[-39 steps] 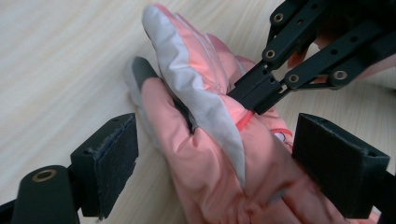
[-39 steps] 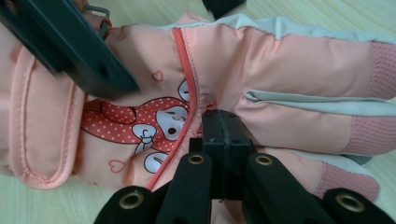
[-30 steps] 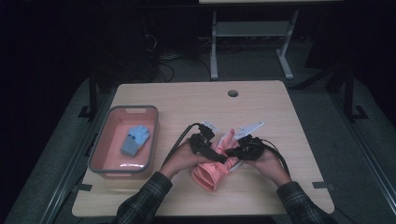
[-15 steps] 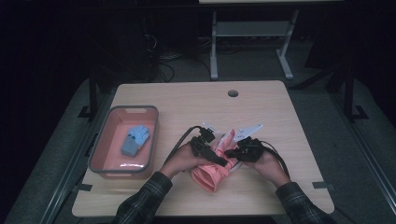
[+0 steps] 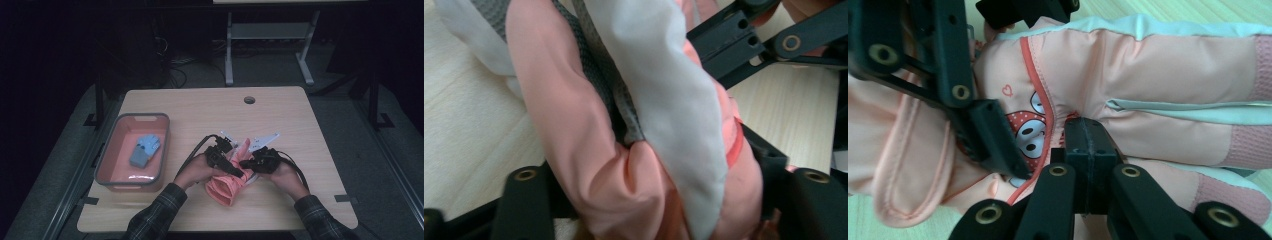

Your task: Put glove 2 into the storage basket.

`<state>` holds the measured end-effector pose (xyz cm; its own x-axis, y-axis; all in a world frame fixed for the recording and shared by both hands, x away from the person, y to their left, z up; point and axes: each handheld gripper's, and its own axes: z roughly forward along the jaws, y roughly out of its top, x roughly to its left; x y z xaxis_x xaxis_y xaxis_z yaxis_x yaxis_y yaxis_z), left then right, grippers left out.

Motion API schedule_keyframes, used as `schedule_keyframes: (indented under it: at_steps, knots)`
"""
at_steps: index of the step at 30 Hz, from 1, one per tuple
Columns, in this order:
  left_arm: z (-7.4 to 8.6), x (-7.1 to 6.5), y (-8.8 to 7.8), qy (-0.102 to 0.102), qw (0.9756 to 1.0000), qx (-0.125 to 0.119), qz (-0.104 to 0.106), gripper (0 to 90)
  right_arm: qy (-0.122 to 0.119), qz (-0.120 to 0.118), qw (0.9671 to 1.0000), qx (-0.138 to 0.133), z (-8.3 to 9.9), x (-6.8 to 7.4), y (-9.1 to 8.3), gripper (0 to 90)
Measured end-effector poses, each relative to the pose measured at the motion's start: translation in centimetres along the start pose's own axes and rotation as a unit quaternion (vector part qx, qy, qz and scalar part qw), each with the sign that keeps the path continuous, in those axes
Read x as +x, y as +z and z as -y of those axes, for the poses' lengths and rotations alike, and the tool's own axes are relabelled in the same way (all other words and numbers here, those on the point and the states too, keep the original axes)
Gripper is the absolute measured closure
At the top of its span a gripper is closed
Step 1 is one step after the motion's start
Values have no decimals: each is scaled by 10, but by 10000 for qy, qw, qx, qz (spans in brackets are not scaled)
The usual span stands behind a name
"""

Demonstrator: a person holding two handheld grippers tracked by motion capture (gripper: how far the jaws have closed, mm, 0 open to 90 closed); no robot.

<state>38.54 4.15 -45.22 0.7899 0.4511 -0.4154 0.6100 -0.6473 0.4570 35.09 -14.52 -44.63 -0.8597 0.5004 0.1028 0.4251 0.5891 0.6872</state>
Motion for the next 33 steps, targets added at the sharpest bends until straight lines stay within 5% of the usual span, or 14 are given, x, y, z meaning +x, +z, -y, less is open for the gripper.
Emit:
schedule_keyframes:
  at_steps: [7,10,13,17,22,33]
  knots:
    - [4,1,-3,121,9997,-184,-65,540,25,-111,9998,-151,0,-3,-6,896]
    - [4,-3,-4,233,9993,-212,-181,583,102,-325,9991,-248,2,-6,-16,801]
    - [4,-4,-6,233,9993,-218,-199,601,169,-288,9986,-400,6,-7,-30,702]
    - [3,-6,-12,270,9990,-278,-205,633,491,27,9959,-757,20,-15,-55,466]
    - [5,-8,-18,255,9989,-396,-88,634,846,600,9921,-707,38,-27,-60,258]
    - [12,-4,-42,185,9979,-613,-51,631,1458,1031,9828,-480,59,-53,-48,138]
